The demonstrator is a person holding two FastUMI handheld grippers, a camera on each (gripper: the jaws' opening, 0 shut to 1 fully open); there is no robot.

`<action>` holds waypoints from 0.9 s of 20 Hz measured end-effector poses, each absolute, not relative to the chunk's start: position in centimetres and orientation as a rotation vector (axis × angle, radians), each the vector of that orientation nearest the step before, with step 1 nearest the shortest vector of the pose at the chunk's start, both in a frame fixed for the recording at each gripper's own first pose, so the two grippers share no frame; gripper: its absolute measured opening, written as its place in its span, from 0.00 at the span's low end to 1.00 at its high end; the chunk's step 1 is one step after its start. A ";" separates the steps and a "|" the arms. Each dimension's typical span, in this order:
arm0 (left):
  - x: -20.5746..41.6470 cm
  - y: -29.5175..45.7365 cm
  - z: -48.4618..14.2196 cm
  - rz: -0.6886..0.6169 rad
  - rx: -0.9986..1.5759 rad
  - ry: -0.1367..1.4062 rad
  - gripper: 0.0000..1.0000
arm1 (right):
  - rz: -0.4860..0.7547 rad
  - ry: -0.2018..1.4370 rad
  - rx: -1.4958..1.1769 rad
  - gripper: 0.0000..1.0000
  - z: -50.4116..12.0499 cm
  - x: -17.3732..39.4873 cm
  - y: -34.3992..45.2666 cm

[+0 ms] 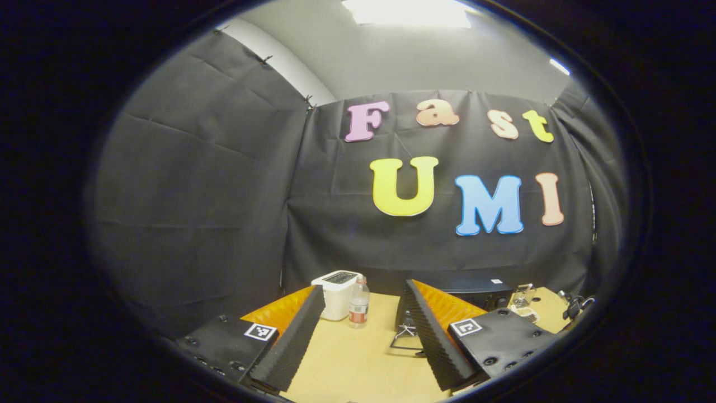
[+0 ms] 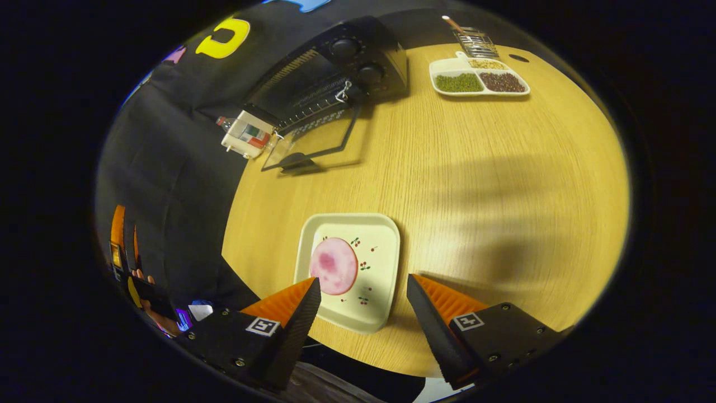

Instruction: Open the electric oven with the left hand, put the food in, and close the electric oven.

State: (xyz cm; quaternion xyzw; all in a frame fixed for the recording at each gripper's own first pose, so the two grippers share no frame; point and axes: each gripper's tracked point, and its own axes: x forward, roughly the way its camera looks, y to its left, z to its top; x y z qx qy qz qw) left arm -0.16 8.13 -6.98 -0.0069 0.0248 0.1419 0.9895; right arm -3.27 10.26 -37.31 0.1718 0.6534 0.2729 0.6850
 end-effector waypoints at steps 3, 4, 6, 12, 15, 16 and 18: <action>-0.9 8.7 -7.0 0.296 -0.028 0.052 1.00 | 0.609 1.515 0.392 0.83 -38.2 -3.4 10.7; -1.1 9.0 -7.1 0.300 -0.027 0.055 1.00 | 0.606 1.529 0.405 0.82 -38.2 -3.3 10.9; -1.1 9.3 -7.4 0.302 -0.023 0.062 0.98 | 0.588 1.557 0.417 0.82 -38.6 -2.8 11.0; -0.6 8.6 -8.0 0.275 -0.051 0.079 1.00 | 0.484 1.641 0.381 0.21 -40.4 -2.7 9.1; -0.1 8.3 -8.0 0.261 -0.032 0.072 0.90 | 0.472 1.634 0.415 0.03 -39.7 -2.9 8.6; -0.1 8.2 -7.8 0.256 -0.028 0.070 1.00 | 0.470 1.627 0.418 0.03 -39.9 -2.4 9.0; 0.1 8.1 -7.8 0.251 -0.026 0.069 1.00 | 0.469 1.610 0.411 0.00 -39.9 -2.8 9.3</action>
